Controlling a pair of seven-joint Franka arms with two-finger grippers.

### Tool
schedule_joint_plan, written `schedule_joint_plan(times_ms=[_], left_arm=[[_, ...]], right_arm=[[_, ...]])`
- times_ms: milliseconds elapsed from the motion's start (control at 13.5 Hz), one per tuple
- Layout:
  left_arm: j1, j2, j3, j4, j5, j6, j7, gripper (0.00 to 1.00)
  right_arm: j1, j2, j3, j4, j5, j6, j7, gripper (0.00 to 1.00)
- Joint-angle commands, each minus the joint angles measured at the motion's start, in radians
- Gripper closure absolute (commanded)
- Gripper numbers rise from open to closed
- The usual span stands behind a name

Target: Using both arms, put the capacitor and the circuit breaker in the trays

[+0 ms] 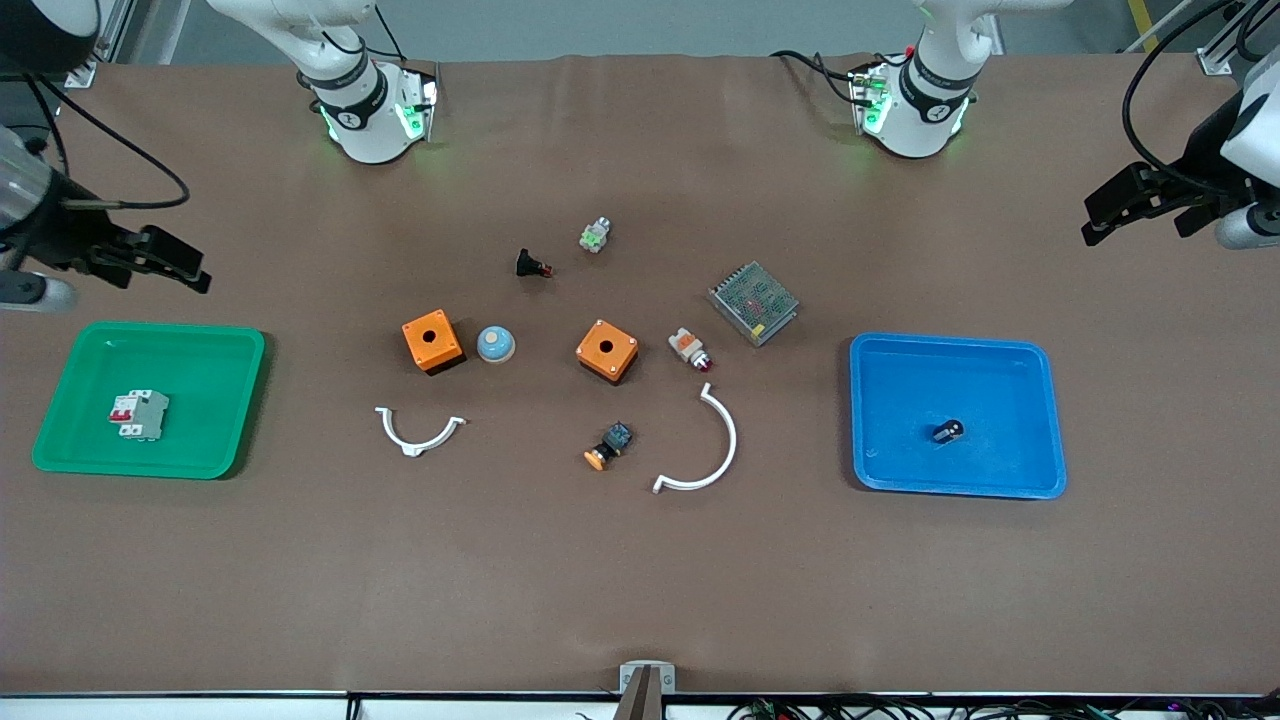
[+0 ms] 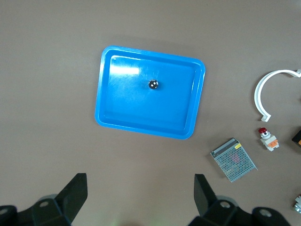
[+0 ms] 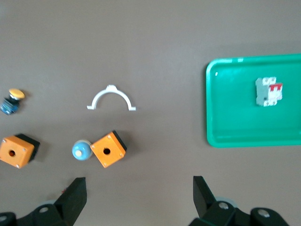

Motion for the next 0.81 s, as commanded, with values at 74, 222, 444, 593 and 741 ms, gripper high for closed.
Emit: schedule_joint_plan(times_ms=[74, 222, 444, 593, 741], left_arm=[[0.001, 0.015, 0.006, 0.021, -0.002, -0.008, 0.017, 0.00], [0.000, 0.019, 0.008, 0.021, -0.002, -0.008, 0.016, 0.00], [0.000, 0.019, 0.008, 0.021, -0.001, -0.008, 0.016, 0.00], [0.000, 0.019, 0.008, 0.021, 0.004, -0.008, 0.016, 0.00], [-0.002, 0.019, 0.008, 0.022, 0.007, -0.008, 0.016, 0.00]], right_arm=[[-0.004, 0.030, 0.000, 0.116, 0.006, -0.009, 0.002, 0.00], [-0.003, 0.050, 0.001, 0.122, 0.008, 0.000, -0.008, 0.00], [-0.012, 0.067, 0.000, 0.123, 0.012, 0.006, -0.008, 0.00], [-0.012, 0.067, -0.002, 0.151, 0.008, 0.005, -0.008, 0.00], [-0.013, 0.068, -0.002, 0.158, 0.006, 0.005, -0.008, 0.00]])
